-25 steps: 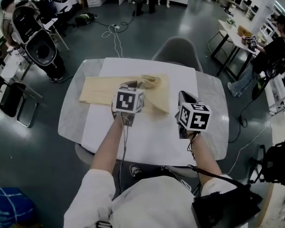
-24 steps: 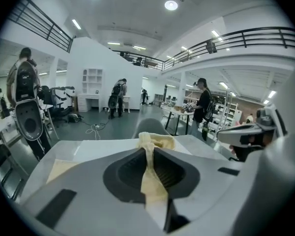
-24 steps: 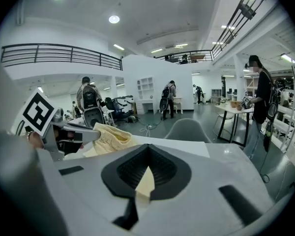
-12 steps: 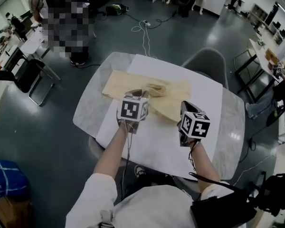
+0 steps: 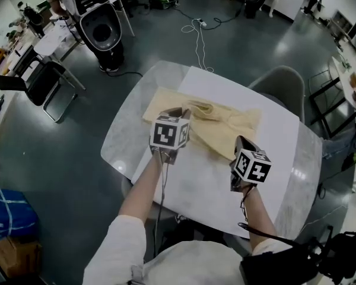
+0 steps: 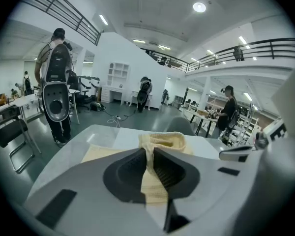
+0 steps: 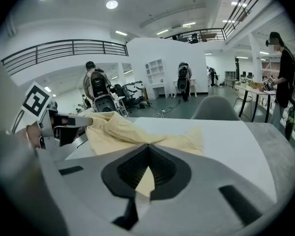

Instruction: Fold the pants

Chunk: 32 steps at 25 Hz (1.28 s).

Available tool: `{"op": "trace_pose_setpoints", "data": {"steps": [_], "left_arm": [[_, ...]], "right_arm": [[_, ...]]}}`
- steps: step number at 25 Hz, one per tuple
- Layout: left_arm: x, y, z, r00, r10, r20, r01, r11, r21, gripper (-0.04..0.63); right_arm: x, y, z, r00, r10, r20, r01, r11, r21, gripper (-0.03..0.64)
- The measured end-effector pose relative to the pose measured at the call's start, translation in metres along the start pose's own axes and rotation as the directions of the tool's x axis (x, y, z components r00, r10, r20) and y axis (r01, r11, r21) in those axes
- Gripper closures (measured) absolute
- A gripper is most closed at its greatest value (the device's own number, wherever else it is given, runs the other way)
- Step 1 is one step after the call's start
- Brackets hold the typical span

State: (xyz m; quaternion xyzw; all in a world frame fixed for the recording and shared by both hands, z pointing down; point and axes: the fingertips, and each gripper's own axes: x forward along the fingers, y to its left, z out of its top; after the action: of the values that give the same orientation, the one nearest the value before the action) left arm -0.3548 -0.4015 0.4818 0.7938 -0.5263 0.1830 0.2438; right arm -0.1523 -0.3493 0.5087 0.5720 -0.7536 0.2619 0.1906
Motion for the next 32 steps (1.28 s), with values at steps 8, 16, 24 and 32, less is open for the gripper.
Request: {"op": "trace_pose_setpoints", "data": {"steps": [8,16,24,32], "left_arm": [[0.014,0.089,0.004,0.996,0.078,0.036,-0.074,0.993,-0.094,0.551],[0.044,0.205,-0.068,0.960,0.280,-0.009,-0.272,0.927,-0.259,0.485],[0.026,0.176,-0.086,0.955,0.295,0.009,-0.286,0.933,-0.218,0.448],[0.031,0.105,-0.072,0.972,0.230,0.047,-0.220,0.963,-0.156,0.448]], "right_arm": [[0.050,0.017,0.002,1.000,-0.004,-0.009,0.004,1.000,0.017,0.624],[0.069,0.015,-0.014,0.999,-0.023,-0.032,0.023,1.000,0.010,0.624],[0.057,0.005,-0.030,0.998,-0.041,-0.036,0.042,0.999,0.030,0.624],[0.024,-0.027,-0.034,0.998,-0.070,-0.007,0.070,0.995,0.073,0.624]]}}
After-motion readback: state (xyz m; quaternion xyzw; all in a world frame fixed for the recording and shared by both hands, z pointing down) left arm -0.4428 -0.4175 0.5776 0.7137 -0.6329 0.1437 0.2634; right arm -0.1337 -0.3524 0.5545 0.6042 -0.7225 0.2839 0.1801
